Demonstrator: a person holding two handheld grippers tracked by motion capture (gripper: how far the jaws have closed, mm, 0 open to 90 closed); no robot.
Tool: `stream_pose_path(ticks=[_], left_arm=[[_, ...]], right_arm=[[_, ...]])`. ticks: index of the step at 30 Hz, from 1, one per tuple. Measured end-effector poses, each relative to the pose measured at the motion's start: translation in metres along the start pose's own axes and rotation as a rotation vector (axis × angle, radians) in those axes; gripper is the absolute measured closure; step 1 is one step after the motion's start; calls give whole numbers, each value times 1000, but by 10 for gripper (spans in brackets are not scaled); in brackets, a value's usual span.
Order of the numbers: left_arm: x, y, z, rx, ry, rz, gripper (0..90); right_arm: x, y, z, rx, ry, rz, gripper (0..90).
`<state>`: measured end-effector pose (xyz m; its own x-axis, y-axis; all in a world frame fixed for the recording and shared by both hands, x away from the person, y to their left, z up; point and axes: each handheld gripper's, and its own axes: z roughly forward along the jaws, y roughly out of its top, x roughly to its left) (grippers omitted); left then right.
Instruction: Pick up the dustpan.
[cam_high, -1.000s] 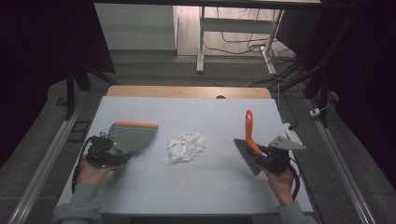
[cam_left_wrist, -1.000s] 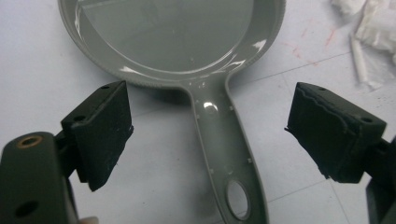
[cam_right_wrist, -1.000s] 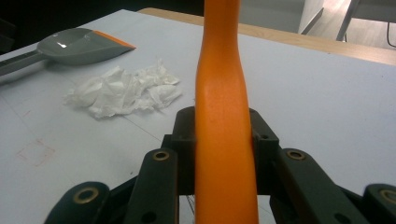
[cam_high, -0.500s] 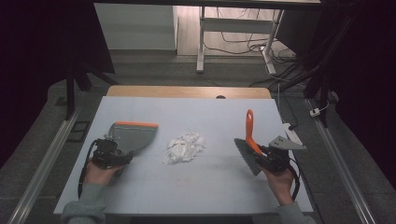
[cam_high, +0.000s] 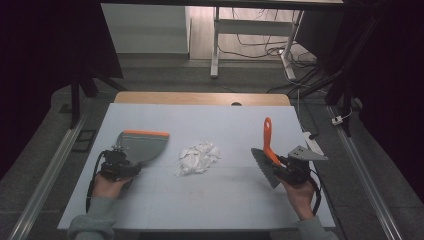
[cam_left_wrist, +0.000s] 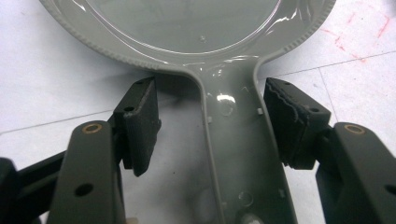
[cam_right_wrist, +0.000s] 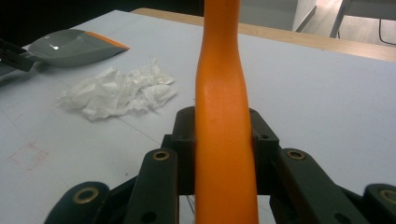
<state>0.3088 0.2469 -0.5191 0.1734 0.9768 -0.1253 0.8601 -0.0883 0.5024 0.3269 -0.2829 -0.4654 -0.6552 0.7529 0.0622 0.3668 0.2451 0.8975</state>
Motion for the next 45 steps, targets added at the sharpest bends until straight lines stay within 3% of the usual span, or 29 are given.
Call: stream_pose_path(ticks=[6,10,29,45], left_arm=[[1,-2,5,-29,-46,-35,495],[2,-3,4,-39,-42,-29,607],[8,-5,-1,-56,-79,-22,620],[15,-6,-15,-156,-95,21,621]], right_arm=[[0,0,0,2,-3,-1,703],[0,-1,1,6,-1,-2,703],[1,-1,1,9,-6,-9,703],[0,-1,2,6,-2,4,703]])
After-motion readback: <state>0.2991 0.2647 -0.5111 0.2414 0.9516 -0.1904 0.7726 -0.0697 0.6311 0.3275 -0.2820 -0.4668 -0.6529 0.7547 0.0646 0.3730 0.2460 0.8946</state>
